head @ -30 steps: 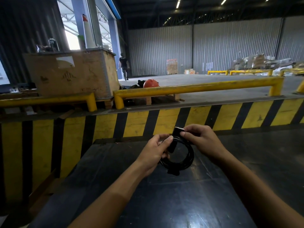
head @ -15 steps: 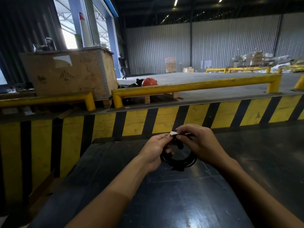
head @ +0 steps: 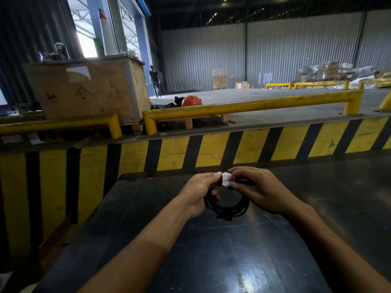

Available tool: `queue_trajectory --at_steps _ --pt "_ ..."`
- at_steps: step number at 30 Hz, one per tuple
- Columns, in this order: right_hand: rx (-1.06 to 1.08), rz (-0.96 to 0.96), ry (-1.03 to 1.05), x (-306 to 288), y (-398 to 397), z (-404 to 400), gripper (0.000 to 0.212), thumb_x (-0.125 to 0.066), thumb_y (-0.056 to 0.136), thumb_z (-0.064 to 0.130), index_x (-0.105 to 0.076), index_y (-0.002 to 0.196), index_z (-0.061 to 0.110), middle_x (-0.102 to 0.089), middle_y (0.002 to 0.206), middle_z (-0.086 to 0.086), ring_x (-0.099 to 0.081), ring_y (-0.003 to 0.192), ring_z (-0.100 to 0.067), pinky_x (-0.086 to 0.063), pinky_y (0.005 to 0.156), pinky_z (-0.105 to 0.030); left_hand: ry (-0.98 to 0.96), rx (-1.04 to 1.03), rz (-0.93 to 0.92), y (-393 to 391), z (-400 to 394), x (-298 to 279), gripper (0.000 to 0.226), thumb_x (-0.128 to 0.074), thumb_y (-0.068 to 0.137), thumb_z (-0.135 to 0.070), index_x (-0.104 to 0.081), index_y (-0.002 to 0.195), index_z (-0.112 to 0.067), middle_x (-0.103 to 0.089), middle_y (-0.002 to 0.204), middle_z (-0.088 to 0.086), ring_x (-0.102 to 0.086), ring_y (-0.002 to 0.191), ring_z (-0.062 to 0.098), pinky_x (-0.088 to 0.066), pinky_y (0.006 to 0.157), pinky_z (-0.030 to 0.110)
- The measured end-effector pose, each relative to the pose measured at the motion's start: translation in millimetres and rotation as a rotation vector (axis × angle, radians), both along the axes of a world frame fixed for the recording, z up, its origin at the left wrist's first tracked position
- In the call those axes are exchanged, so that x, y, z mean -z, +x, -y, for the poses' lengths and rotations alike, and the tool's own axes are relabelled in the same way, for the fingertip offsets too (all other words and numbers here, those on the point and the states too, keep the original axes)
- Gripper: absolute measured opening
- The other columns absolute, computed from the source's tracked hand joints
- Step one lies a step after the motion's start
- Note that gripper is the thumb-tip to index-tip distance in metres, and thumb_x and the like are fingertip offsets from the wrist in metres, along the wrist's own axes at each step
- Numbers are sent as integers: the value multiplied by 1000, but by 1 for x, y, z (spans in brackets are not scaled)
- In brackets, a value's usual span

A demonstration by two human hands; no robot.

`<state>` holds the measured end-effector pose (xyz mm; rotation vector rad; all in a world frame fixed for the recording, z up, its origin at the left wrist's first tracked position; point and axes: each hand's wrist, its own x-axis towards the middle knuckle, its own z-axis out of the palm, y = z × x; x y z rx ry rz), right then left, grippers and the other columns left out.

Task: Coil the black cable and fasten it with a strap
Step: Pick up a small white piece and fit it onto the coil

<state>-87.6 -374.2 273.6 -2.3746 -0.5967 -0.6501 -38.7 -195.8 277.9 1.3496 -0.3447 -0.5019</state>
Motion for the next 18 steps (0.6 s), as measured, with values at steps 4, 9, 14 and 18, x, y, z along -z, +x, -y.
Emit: queue_trajectory --at_steps 4,9,14,18 --pt "36 -66 230 7 2 -6 25 -60 82 42 -68 92 20 -70 101 3 -66 88 -3 -57 74 -24 70 31 70 -1 -3 2 31 -47 96 -16 -59 117 4 -58 83 9 -40 52 9 -37 53 23" --pt "6 -338 398 21 7 -6 45 -72 79 28 -53 120 21 -70 93 -1 -69 85 -9 -58 76 -31 255 78 266 1 -10 7 25 -47 96 -15 -63 109 -1 -59 80 7 -41 53 8 -36 51 20" --pt "-20 -371 268 29 5 -8 34 -71 81 25 -56 110 29 -72 92 0 -70 83 -6 -59 77 -30 304 110 251 4 -14 20 24 -51 94 -16 -66 106 -2 -61 80 6 -43 52 7 -36 50 20" --pt "-10 -332 191 33 2 -12 32 -73 79 25 -53 101 37 -71 86 3 -67 76 -4 -56 65 -23 296 113 204 5 -15 23 22 -54 92 -16 -67 105 -5 -65 85 5 -44 52 7 -36 51 19"
